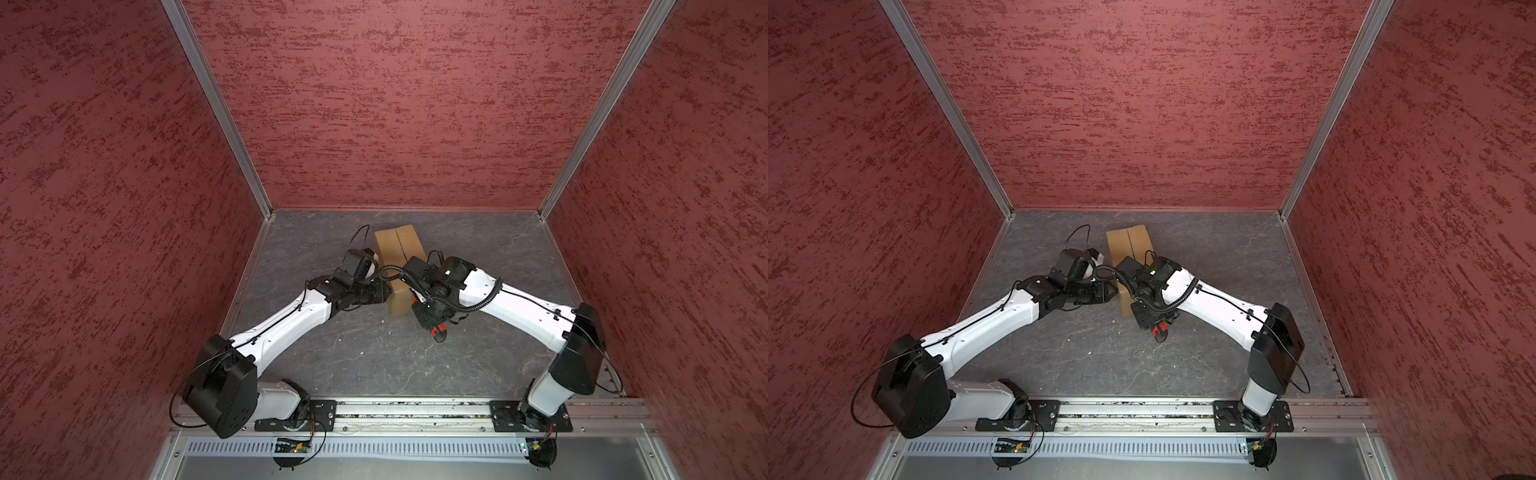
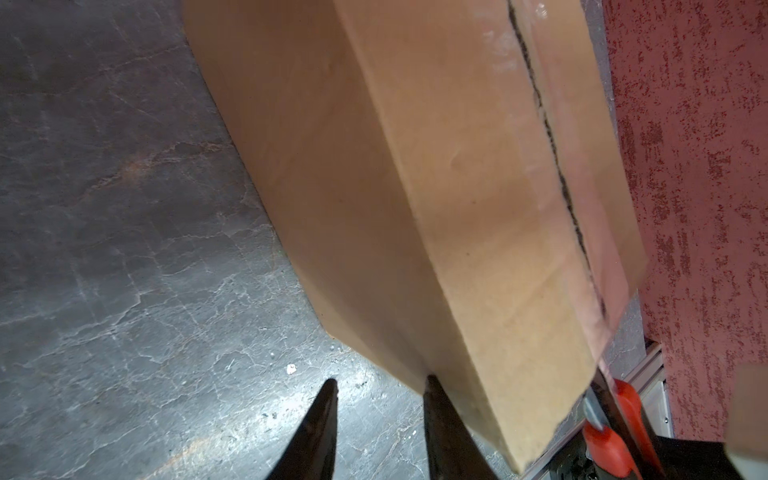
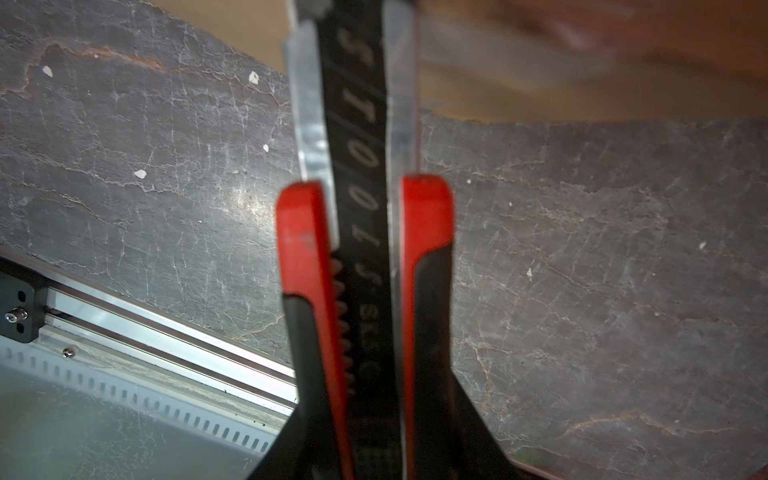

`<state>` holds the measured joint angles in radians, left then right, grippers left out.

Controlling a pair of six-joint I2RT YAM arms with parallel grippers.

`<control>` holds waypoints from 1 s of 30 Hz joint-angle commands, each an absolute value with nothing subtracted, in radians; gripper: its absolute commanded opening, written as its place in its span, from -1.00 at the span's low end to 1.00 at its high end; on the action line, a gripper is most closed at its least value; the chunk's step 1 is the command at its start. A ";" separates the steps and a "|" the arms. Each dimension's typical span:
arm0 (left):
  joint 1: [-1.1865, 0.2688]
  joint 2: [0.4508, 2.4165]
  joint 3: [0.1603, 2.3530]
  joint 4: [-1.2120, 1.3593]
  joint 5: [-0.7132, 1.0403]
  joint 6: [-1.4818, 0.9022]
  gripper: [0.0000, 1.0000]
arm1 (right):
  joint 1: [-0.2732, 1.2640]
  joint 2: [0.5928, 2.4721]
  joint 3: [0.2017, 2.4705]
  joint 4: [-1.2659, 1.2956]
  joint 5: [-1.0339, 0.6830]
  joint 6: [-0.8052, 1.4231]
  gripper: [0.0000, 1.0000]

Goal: Unpack the express box

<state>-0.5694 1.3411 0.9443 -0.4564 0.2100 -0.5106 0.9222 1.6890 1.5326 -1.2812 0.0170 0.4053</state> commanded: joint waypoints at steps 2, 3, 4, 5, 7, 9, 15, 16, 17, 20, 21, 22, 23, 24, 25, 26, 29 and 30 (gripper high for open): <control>-0.583 1.345 0.968 -0.423 0.225 -0.522 -0.29 | 0.931 1.694 1.568 -1.266 -0.001 0.393 -0.93; -0.583 1.344 0.968 -0.424 0.222 -0.521 -0.29 | 0.931 1.692 1.568 -1.268 0.000 0.394 -0.93; -0.583 1.341 0.969 -0.429 0.217 -0.520 -0.29 | 0.930 1.690 1.565 -1.271 0.004 0.398 -0.93; -0.581 1.338 0.969 -0.432 0.210 -0.518 -0.28 | 0.931 1.685 1.560 -1.274 0.009 0.401 -0.93; -0.575 1.333 0.971 -0.437 0.206 -0.514 -0.27 | 0.931 1.672 1.547 -1.273 0.013 0.410 -0.93; -0.569 1.332 0.973 -0.442 0.202 -0.512 -0.25 | 0.931 1.656 1.529 -1.273 0.020 0.420 -0.93; -0.551 1.329 0.975 -0.445 0.185 -0.513 -0.17 | 0.931 1.586 1.458 -1.243 0.017 0.449 -0.93; -0.547 1.331 0.977 -0.445 0.184 -0.513 -0.17 | 0.931 1.575 1.445 -1.238 0.015 0.452 -0.93; -0.544 1.332 0.979 -0.448 0.183 -0.513 -0.17 | 0.931 1.565 1.433 -1.233 0.011 0.455 -0.93; -0.540 1.331 0.983 -0.450 0.172 -0.512 -0.17 | 0.933 1.527 1.378 -1.211 0.001 0.457 -0.93; -0.539 1.330 0.987 -0.454 0.167 -0.512 -0.16 | 0.934 1.513 1.360 -1.205 0.001 0.459 -0.93; -0.538 1.328 0.989 -0.457 0.161 -0.514 -0.17 | 0.935 1.498 1.341 -1.197 -0.001 0.463 -0.93; -0.536 1.327 0.989 -0.459 0.158 -0.512 -0.17 | 0.937 1.484 1.325 -1.190 -0.004 0.466 -0.93; -0.534 1.326 0.992 -0.464 0.154 -0.513 -0.16 | 0.939 1.468 1.306 -1.182 -0.007 0.472 -0.93; -0.530 1.323 0.994 -0.468 0.152 -0.512 -0.17 | 0.942 1.459 1.288 -1.176 -0.008 0.476 -0.93; -0.528 1.322 0.995 -0.471 0.150 -0.511 -0.17 | 0.946 1.431 1.271 -1.171 -0.011 0.480 -0.93; -0.518 1.311 0.999 -0.490 0.137 -0.505 -0.17 | 0.958 1.377 1.213 -1.163 -0.008 0.500 -0.93; -0.513 1.306 0.999 -0.497 0.133 -0.504 -0.17 | 0.961 1.357 1.193 -1.161 -0.003 0.509 -0.93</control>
<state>-0.5262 1.3357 0.9730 -0.4686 0.1596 -0.5186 0.9489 1.4086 1.2198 -1.1893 -0.0048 0.4706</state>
